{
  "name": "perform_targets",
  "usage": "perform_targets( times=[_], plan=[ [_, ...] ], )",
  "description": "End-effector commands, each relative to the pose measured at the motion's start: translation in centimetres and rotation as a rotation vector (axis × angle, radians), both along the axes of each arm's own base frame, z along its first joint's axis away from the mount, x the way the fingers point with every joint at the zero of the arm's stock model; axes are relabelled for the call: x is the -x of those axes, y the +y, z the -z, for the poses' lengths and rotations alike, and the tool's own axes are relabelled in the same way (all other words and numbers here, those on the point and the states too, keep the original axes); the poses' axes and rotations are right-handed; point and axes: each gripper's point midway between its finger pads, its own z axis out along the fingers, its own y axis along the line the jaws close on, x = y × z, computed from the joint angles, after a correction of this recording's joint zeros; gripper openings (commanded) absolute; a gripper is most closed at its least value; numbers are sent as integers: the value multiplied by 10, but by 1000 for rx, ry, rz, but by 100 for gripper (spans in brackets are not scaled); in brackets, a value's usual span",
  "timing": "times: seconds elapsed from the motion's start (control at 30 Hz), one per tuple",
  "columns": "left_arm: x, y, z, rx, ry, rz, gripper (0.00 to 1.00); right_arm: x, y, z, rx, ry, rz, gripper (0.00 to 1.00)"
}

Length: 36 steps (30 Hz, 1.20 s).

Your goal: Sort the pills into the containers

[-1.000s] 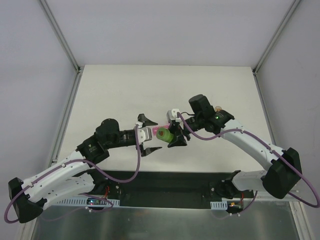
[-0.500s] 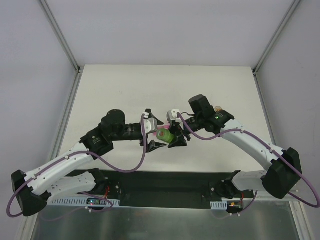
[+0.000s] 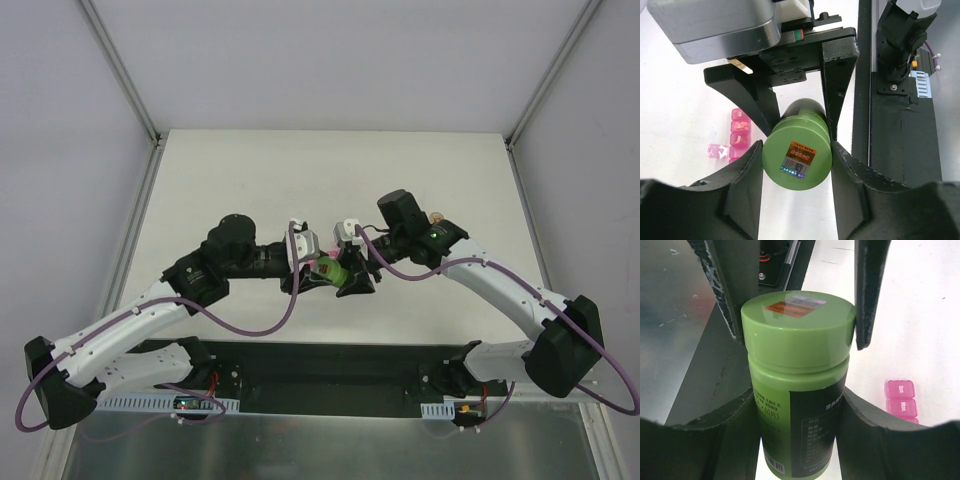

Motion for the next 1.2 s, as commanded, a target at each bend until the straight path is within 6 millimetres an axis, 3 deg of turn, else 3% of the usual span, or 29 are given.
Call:
perform_targets(
  times=[0.0,0.07,0.37,0.6,0.83,1.17],
  plan=[
    [1,-4,-27,55,34,-11,8,3,4,-18,-70,-47,-45,8],
    [-2,-3,-28,52,104,-53,0,3,4,-17,-67,-48,-42,8],
    [-12,-3,-26,80,577,-283,0,-6,5,-15,-47,-66,-1,8],
    [-3,-9,-18,50,982,-391,0,-13,6,-12,-27,-78,33,8],
    [-8,0,-13,34,1077,-539,0,-18,6,-9,-14,-88,59,8],
    [-14,-11,-23,71,1265,-614,0,-19,7,-9,-10,-85,65,8]
  ],
)
